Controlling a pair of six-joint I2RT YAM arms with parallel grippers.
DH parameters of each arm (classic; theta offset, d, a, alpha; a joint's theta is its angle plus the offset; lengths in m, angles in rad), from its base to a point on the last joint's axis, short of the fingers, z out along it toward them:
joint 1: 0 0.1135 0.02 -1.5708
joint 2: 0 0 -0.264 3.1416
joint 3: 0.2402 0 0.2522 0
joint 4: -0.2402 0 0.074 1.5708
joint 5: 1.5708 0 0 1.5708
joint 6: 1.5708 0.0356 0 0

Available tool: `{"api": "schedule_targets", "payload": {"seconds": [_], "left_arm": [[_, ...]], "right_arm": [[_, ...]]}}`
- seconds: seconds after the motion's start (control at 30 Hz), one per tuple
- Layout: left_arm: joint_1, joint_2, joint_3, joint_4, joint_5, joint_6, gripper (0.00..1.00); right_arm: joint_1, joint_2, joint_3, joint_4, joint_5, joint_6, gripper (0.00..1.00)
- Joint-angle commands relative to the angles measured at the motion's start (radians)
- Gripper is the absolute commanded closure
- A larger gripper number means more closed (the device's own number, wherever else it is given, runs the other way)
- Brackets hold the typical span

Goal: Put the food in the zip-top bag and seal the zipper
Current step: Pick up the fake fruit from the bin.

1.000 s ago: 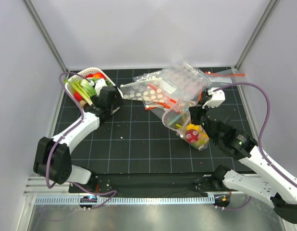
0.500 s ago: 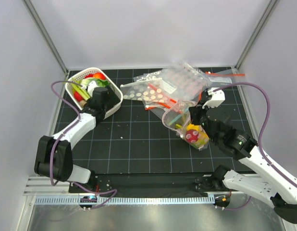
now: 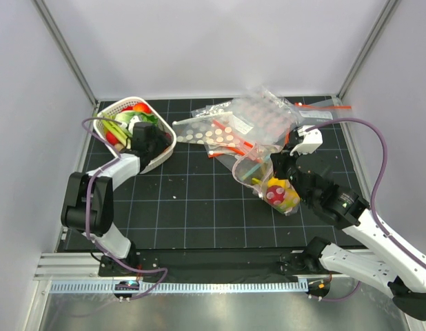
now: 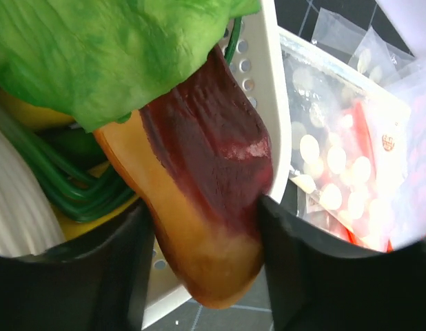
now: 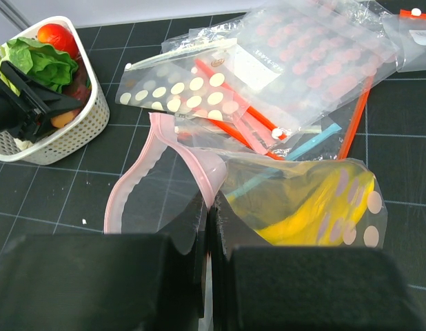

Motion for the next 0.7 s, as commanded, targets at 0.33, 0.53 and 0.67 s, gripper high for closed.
{"api": "schedule_targets", "payload": {"seconds": [0.33,0.53,0.67], "left_arm": [[0.009,-0.044,-0.025,0.112,0.017,0.011,0.99],[0.018,0.022,0.031,0.144,0.022,-0.018,1.0],[0.015,0.03,0.039,0.236,0.074,-0.105,1.0]], "right_arm": [[-0.003,-0.012,-0.007,0.069,0.004,-0.005,0.97],[-0.003,-0.022,-0.009,0.069,0.001,-0.007,0.97],[-0.003,-0.016,-0.009,0.067,0.008,-0.007,0.96]]}}
